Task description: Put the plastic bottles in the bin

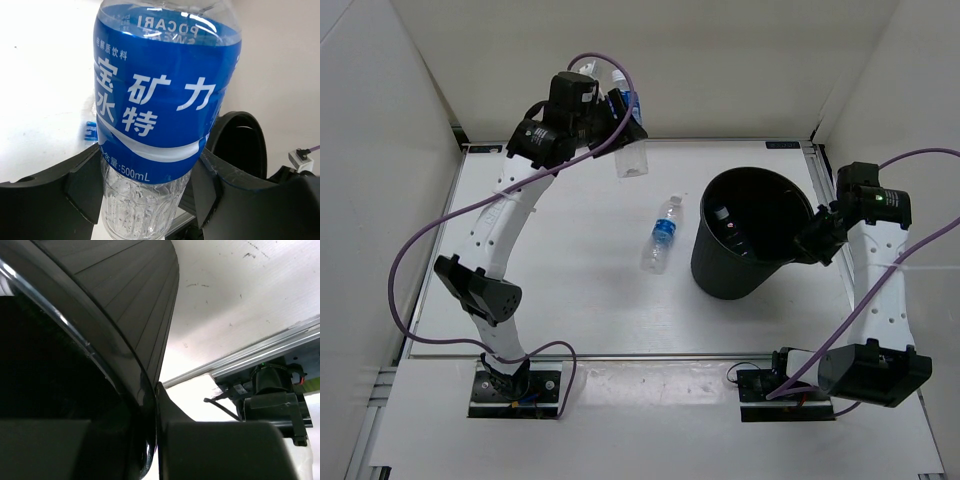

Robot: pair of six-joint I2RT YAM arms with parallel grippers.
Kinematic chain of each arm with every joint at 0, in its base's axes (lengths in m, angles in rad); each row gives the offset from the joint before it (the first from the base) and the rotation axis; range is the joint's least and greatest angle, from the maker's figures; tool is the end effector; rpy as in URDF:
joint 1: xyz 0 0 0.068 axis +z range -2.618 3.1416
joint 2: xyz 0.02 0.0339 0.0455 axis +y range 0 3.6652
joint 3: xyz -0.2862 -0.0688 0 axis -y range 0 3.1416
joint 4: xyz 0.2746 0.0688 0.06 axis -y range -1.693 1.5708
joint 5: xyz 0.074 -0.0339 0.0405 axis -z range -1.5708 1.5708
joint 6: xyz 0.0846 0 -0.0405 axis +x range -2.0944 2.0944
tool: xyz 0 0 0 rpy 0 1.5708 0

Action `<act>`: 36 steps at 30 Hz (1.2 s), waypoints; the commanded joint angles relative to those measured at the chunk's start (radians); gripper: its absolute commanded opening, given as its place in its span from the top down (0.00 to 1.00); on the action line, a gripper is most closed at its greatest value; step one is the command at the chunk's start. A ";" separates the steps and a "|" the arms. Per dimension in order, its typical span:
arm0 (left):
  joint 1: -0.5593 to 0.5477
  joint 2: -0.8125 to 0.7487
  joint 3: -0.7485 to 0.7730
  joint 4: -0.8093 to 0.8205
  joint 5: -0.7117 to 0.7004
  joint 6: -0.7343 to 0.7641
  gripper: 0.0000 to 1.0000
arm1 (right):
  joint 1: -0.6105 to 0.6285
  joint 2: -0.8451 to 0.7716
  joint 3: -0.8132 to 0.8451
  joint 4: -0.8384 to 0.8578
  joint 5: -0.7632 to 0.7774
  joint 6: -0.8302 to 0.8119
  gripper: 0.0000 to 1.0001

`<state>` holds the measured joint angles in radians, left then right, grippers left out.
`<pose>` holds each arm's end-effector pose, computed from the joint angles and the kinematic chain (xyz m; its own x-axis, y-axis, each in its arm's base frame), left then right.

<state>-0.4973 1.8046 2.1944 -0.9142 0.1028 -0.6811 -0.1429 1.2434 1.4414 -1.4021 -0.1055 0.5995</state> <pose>0.3952 -0.2244 0.4726 -0.6898 -0.3382 -0.6401 0.1522 0.7967 -0.5850 0.2409 -0.0257 0.3497 -0.7041 0.6682 -0.2405 0.6074 0.7421 0.2835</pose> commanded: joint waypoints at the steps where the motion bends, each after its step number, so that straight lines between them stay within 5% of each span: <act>1: -0.006 -0.040 0.036 0.043 0.028 -0.003 0.31 | 0.006 -0.025 0.017 0.029 -0.010 0.020 0.87; 4: -0.006 -0.040 0.036 0.043 0.037 -0.003 0.31 | 0.006 -0.025 0.017 0.029 -0.020 0.020 0.76; 7: -0.006 -0.040 0.036 0.054 0.058 -0.003 0.31 | 0.006 -0.025 0.017 0.038 -0.031 0.011 0.47; 14: -0.059 -0.022 0.103 0.144 0.149 0.049 0.29 | 0.006 -0.025 0.118 0.038 -0.040 0.011 0.00; 23: -0.188 0.068 0.217 0.247 0.187 0.117 0.29 | 0.006 -0.182 0.372 0.118 0.154 0.072 0.00; 36: -0.472 0.223 0.268 0.259 0.083 0.259 0.22 | 0.006 -0.248 0.323 0.146 0.204 0.083 0.00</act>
<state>-0.9398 2.0579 2.4134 -0.6704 0.2161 -0.4736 -0.1379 0.9936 1.7756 -1.2850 0.0757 0.6758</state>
